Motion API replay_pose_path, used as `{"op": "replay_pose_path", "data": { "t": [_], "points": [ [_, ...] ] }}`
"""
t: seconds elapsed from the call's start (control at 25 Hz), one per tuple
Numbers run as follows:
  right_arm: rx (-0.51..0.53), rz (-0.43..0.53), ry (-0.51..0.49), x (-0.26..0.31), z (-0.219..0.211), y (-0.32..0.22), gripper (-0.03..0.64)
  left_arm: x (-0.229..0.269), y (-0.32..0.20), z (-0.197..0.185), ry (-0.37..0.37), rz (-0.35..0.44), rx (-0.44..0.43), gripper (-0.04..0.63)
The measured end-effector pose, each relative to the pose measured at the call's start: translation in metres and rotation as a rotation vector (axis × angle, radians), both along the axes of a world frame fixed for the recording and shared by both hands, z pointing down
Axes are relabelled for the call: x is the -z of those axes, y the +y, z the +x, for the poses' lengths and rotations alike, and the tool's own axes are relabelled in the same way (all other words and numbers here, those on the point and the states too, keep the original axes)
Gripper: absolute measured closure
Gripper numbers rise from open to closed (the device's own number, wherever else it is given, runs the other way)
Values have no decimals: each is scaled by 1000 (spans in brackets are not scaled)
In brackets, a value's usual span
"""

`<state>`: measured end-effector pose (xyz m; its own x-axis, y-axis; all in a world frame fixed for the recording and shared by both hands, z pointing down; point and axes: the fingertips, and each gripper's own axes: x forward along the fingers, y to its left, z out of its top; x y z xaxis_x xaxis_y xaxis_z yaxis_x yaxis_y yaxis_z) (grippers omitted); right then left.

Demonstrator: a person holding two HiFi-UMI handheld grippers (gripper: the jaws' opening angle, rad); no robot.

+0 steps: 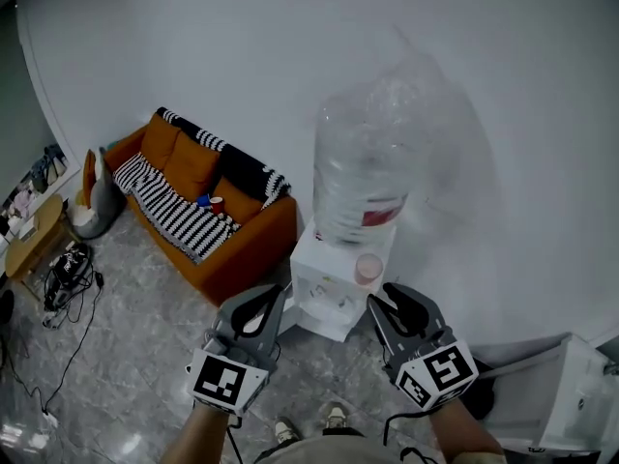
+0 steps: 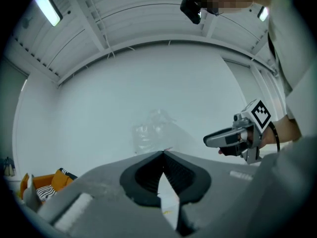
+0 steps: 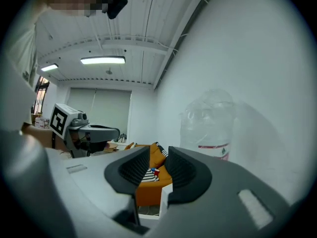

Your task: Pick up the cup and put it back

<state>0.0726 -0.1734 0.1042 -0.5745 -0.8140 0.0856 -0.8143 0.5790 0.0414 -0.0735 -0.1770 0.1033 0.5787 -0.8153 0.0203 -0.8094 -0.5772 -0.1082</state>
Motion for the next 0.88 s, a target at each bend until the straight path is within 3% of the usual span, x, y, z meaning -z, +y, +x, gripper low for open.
{"op": "replay_pose_path", "data": {
  "t": [0.2,0.48,0.88],
  "points": [
    [-8,-42,-22,0,-6,26,573,11,31,-9,22,19,14,594],
    [41,-85,-29,-10,-24,51,614,-14,57,-21,12,-43,28,594],
    [127,-99,18,-23,-52,64,614,-33,70,-31,35,-101,44,594]
  ]
}}
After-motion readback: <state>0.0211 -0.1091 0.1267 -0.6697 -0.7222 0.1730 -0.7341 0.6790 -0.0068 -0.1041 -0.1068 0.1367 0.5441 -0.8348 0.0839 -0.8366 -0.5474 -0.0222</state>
